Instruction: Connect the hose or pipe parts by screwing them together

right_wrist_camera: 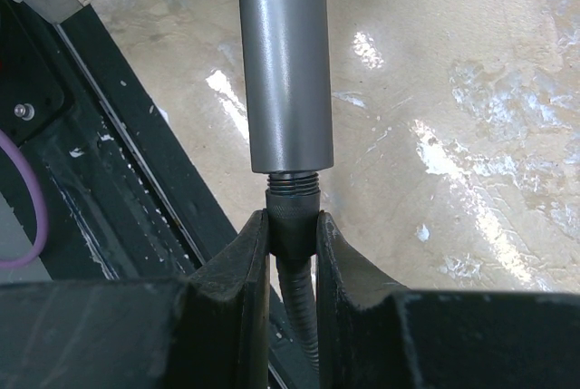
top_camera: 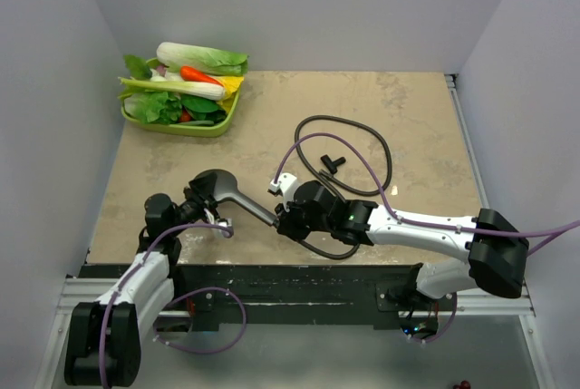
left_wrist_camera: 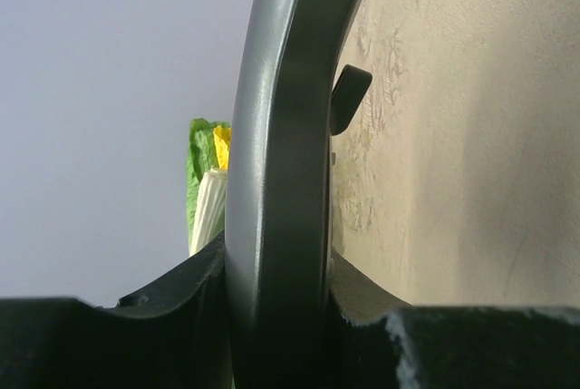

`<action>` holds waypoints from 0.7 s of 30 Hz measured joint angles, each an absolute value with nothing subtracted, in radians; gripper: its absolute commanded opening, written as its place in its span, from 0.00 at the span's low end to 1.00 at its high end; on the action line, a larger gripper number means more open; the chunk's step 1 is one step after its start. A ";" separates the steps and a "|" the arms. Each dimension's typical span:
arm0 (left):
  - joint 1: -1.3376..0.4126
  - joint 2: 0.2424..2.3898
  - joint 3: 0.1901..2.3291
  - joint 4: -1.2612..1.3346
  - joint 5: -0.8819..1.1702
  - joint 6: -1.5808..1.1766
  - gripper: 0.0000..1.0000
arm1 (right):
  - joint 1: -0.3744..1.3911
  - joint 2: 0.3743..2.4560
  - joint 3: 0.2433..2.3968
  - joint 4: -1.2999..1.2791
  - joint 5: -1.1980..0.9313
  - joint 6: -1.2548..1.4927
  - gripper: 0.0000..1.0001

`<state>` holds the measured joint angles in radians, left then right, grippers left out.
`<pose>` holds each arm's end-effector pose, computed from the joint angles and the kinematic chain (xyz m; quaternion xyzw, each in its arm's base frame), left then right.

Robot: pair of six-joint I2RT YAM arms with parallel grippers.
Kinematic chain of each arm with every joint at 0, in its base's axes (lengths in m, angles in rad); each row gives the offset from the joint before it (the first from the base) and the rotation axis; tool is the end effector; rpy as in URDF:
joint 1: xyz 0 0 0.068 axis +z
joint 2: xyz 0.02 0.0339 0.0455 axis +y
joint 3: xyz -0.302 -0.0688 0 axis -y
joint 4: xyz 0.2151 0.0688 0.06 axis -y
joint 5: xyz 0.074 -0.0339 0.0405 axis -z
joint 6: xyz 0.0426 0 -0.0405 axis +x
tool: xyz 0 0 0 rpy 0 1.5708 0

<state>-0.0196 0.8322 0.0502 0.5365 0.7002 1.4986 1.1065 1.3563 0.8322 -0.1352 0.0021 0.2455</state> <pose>0.1144 -0.0297 0.2019 0.6628 0.3920 0.1897 0.6092 0.1184 0.2361 0.2815 -0.3743 0.8162 0.2746 0.3439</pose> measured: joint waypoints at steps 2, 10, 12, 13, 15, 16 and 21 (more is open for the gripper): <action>-0.020 0.823 0.050 0.530 0.701 1.510 0.00 | 1.107 1.356 0.832 -0.135 0.003 0.245 0.03; -0.032 0.795 0.050 0.530 0.698 1.534 0.00 | 1.106 1.382 0.836 -0.133 -0.047 0.265 0.00; -0.035 0.787 0.050 0.533 0.697 1.540 0.00 | 1.102 1.389 0.836 -0.126 -0.076 0.285 0.00; -0.035 0.783 0.050 0.536 0.698 1.541 0.00 | 1.099 1.388 0.836 -0.121 -0.093 0.297 0.00; -0.035 0.775 0.050 0.545 0.697 1.541 0.00 | 1.090 1.388 0.836 -0.108 -0.129 0.323 0.00; -0.035 0.772 0.050 0.551 0.698 1.541 0.00 | 1.084 1.388 0.836 -0.104 -0.150 0.335 0.00; -0.035 0.757 0.050 0.579 0.701 1.539 0.00 | 1.037 1.373 0.802 -0.039 -0.264 0.406 0.00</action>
<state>-0.0353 0.7567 0.0502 0.5793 0.7013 1.5391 1.0367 1.3731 0.8024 -0.0395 -0.2638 0.4065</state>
